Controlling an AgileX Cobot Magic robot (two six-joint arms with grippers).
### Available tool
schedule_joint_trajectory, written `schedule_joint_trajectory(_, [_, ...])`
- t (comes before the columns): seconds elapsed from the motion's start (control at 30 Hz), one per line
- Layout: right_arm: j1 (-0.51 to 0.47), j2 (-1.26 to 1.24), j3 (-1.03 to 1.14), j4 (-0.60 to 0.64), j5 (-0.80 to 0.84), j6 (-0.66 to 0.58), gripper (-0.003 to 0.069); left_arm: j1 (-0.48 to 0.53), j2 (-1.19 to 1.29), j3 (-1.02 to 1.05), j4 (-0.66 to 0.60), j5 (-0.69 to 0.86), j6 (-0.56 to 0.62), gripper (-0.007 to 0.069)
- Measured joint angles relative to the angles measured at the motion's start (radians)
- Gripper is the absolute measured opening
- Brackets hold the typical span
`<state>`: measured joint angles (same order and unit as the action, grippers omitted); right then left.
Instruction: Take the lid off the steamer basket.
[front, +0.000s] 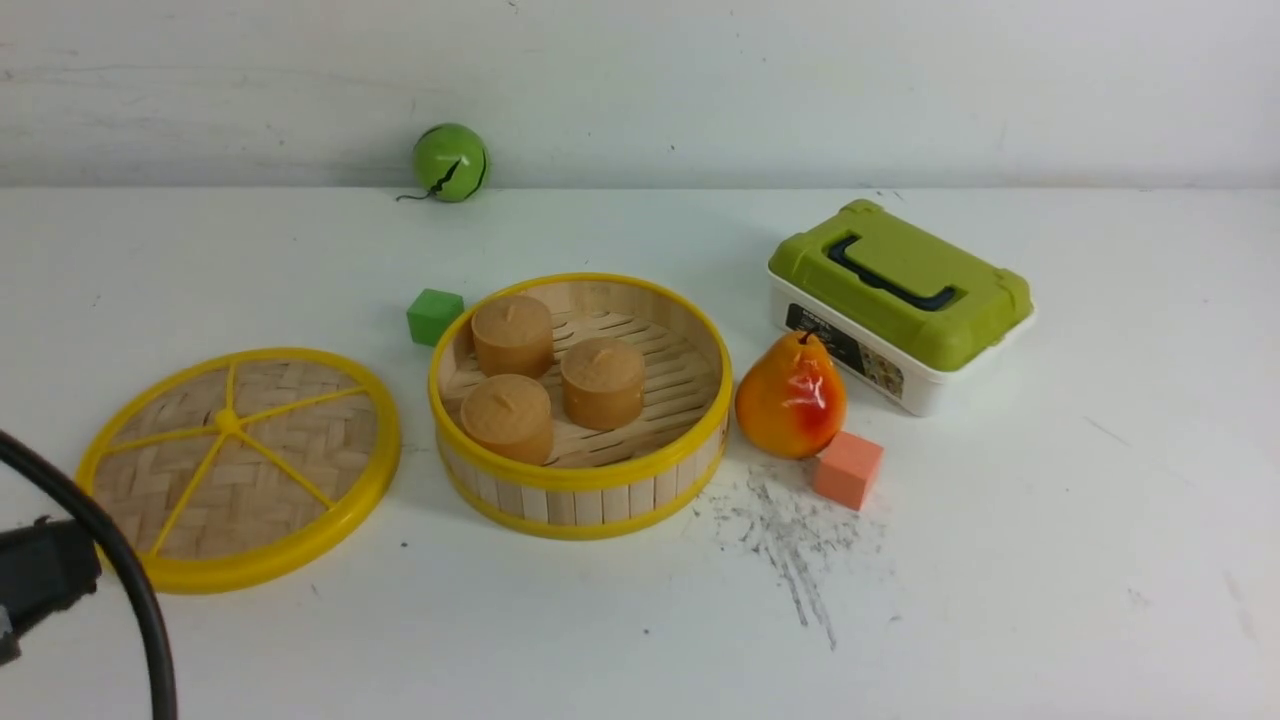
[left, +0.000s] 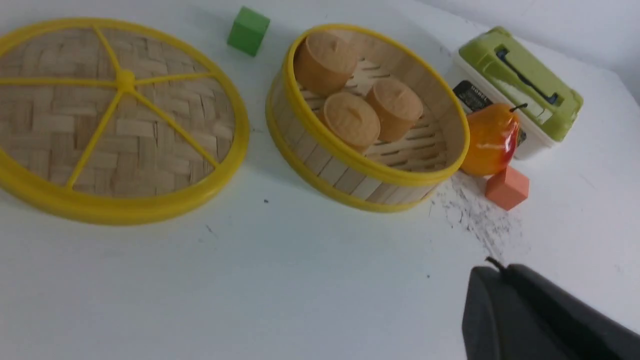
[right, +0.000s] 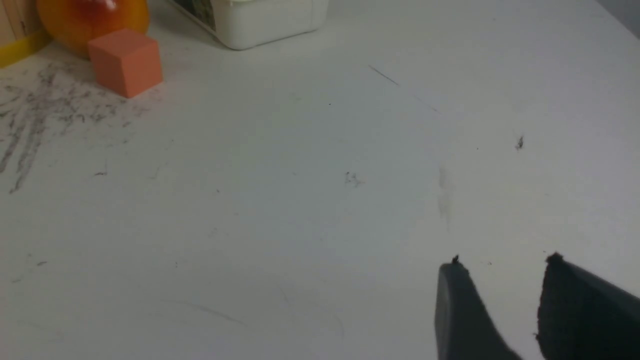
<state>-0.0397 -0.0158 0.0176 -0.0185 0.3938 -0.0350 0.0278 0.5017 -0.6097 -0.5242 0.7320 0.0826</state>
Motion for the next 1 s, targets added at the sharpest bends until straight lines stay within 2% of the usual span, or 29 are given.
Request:
schedule_joint_trajectory(0.13, [0.000,0.000,0.000,0.000,0.000,0.000,0.0240,-0.031,0.000,0.003,0.009,0.011,0.001,-0.0013])
schedule_joint_trajectory(0.27, [0.000,0.000,0.000,0.000,0.000,0.000,0.0240,-0.107,-0.019,0.013,0.028,-0.003,0.001,-0.0013])
schedule_joint_trajectory(0.33, [0.000,0.000,0.000,0.000,0.000,0.000,0.0240,-0.169,-0.071,0.035,0.069,-0.053,0.003,-0.0013])
schedule_joint_trajectory(0.4, [0.000,0.000,0.000,0.000,0.000,0.000,0.0240,-0.187,-0.101,0.054,0.099,-0.093,0.003,-0.0013])
schedule_joint_trajectory(0.6, [0.000,0.000,0.000,0.000,0.000,0.000,0.0240,-0.201,-0.291,0.283,0.227,-0.513,0.003,-0.0013])
schedule_joint_trajectory(0.63, [0.000,0.000,0.000,0.000,0.000,0.000,0.0240,-0.201,-0.297,0.293,0.234,-0.530,0.003,-0.0013])
schedule_joint_trajectory(0.67, [0.000,0.000,0.000,0.000,0.000,0.000,0.0240,-0.198,-0.351,0.370,0.296,-0.659,0.003,-0.0013])
schedule_joint_trajectory(0.77, [0.000,0.000,0.000,0.000,0.000,0.000,0.0240,-0.172,-0.439,0.490,0.373,-0.827,0.003,-0.0013])
schedule_joint_trajectory(0.87, [0.000,0.000,0.000,0.000,0.000,0.000,0.0240,-0.139,-0.506,0.587,0.394,-0.899,0.000,-0.0013])
schedule_joint_trajectory(1.0, [0.000,0.000,0.000,0.000,0.000,0.000,0.0240,-0.111,-0.510,0.632,0.400,-0.892,-0.043,-0.0013])
